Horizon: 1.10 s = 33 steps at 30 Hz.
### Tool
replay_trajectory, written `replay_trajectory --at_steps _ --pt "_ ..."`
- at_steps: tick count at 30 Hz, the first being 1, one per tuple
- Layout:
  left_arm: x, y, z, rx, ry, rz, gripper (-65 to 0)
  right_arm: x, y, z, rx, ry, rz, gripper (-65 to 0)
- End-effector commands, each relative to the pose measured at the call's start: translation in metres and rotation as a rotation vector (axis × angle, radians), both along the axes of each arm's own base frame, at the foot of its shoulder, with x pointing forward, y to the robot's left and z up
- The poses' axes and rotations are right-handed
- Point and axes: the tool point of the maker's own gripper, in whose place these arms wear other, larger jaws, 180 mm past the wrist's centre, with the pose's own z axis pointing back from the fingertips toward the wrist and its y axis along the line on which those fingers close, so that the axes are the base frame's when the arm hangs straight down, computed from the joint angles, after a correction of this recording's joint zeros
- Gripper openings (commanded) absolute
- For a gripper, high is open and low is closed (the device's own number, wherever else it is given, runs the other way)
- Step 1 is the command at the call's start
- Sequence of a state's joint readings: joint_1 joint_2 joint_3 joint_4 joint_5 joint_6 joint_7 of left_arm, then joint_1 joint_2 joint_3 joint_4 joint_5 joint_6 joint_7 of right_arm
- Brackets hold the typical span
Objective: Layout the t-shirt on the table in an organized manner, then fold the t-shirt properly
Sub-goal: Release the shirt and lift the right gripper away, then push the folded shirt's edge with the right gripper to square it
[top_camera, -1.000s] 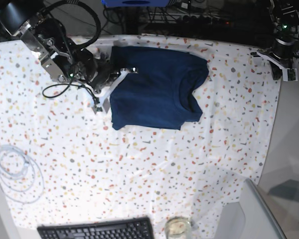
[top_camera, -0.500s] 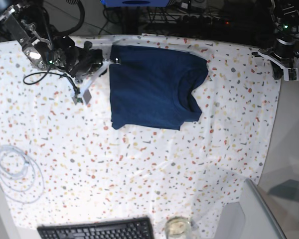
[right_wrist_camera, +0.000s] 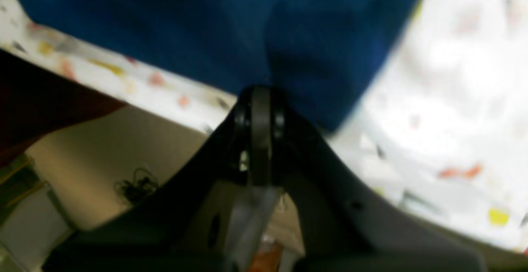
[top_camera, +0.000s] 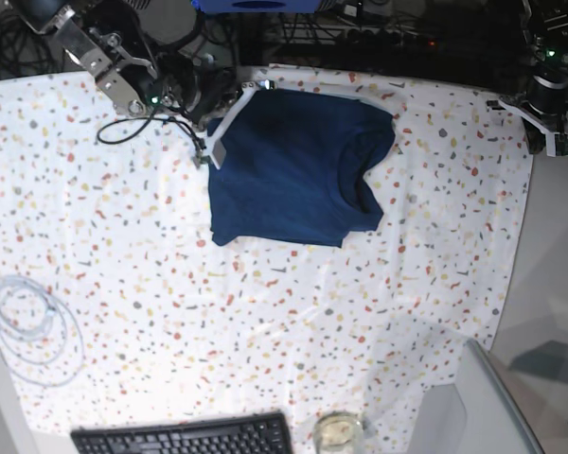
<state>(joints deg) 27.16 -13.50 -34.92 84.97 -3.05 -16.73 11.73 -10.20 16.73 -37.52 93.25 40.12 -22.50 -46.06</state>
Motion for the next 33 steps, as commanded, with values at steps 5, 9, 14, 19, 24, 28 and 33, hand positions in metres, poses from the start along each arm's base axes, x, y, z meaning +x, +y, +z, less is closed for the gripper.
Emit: replay_trajectory --at_steps 5,9,14,19,24,28,33 --pt "-0.002 0.009 0.002 0.016 -0.004 0.007 -65.0 0.013 -0.008 0.018 0.014 -0.068 -0.006 -64.8" --pt "-0.002 0.009 0.001 0.016 -0.003 0.008 -65.0 0.032 0.006 0.056 0.087 -0.173 0.009 -64.8" --pt "-0.001 0.009 0.003 0.018 -0.006 0.006 -65.0 0.082 0.021 0.092 0.12 -0.275 0.044 -64.7" --pt "-0.002 0.008 0.002 0.01 -0.009 0.01 -65.0 0.134 0.021 0.071 0.048 -0.255 0.015 -64.7" --pt "-0.002 0.007 0.002 0.006 -0.011 0.012 -65.0 0.163 0.015 0.053 0.021 -0.295 0.05 -64.8" --pt "-0.003 0.007 0.0 0.005 -0.005 0.014 -65.0 0.178 -0.006 0.028 -0.036 -0.284 0.031 -64.8" --pt "-0.003 0.008 0.0 0.007 -0.004 0.013 -65.0 0.19 -0.045 0.007 -0.126 -0.276 -0.019 -64.8"
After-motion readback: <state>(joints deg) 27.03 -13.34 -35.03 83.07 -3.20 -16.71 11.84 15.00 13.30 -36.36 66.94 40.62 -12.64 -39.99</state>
